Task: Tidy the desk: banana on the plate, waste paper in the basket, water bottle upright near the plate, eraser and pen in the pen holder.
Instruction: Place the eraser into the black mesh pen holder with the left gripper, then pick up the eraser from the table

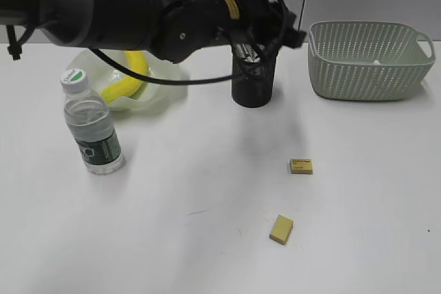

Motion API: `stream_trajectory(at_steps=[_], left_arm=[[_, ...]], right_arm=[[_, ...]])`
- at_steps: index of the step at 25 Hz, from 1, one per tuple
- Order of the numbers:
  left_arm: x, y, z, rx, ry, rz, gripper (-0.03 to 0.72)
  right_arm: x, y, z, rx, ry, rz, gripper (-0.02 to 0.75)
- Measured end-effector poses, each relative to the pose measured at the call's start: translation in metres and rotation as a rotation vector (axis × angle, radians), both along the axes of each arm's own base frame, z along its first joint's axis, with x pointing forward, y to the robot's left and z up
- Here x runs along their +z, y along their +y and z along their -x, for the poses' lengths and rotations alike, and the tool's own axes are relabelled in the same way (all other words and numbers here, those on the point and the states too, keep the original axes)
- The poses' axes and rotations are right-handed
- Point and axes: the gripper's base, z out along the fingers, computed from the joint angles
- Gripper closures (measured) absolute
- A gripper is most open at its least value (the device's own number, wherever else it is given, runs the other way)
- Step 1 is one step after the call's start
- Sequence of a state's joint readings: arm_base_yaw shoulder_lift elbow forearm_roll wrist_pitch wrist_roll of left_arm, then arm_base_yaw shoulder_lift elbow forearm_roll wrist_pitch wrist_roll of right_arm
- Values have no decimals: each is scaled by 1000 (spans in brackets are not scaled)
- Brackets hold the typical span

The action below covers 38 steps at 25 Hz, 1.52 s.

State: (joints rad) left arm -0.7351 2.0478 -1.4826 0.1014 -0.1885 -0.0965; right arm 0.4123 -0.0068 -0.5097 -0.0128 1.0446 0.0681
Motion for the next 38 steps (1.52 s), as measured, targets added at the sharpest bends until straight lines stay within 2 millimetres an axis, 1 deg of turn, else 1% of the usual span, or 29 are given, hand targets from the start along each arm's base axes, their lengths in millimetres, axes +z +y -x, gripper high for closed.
stream_trajectory(at_steps=[1,3,4,5,6,9,11,12,15,17,19,20,21,23,25,27,28,29,30,31,34,35,37,38], left_arm=[[1,6,-10,24,-25,40,500],[-7,15,-32,79,-40,92,500],[-12,17,-40,96,-38,99,500],[-16,18,-48,110,-38,107,500],[-25,18,-55,121,-28,105,500],[-41,14,-67,133,2,86,500],[-46,11,-71,134,19,73,486],[-48,11,-71,135,26,67,455],[-52,10,-71,137,51,45,328],[-54,11,-70,142,86,21,266],[-51,14,-67,147,138,-21,242],[-46,16,-64,150,174,-49,239],[-36,19,-60,155,207,-69,241],[-20,25,-52,158,247,-103,284],[6,36,-38,157,235,-93,343],[33,52,-14,151,205,-83,379],[38,63,1,148,203,-94,385],[47,77,21,145,194,-99,390],[48,92,41,141,200,-120,393],[59,109,64,137,180,-120,395],[71,167,139,132,167,-189,398],[68,186,164,137,191,-224,398],[68,216,202,156,233,-262,399],[73,232,221,167,233,-256,399]], right_arm=[[0,0,0,0,0,0,390],[0,0,0,0,0,0,390],[0,0,0,0,0,0,390],[0,0,0,0,0,0,390],[0,0,0,0,0,0,390],[0,0,0,0,0,0,390],[0,0,0,0,0,0,390],[0,0,0,0,0,0,390],[0,0,0,0,0,0,390],[0,0,0,0,0,0,391],[0,0,0,0,0,0,391],[0,0,0,0,0,0,391],[0,0,0,0,0,0,391],[0,0,0,0,0,0,391],[0,0,0,0,0,0,391],[0,0,0,0,0,0,391],[0,0,0,0,0,0,391],[0,0,0,0,0,0,391],[0,0,0,0,0,0,391],[0,0,0,0,0,0,391],[0,0,0,0,0,0,391],[0,0,0,0,0,0,391],[0,0,0,0,0,0,391],[0,0,0,0,0,0,391]])
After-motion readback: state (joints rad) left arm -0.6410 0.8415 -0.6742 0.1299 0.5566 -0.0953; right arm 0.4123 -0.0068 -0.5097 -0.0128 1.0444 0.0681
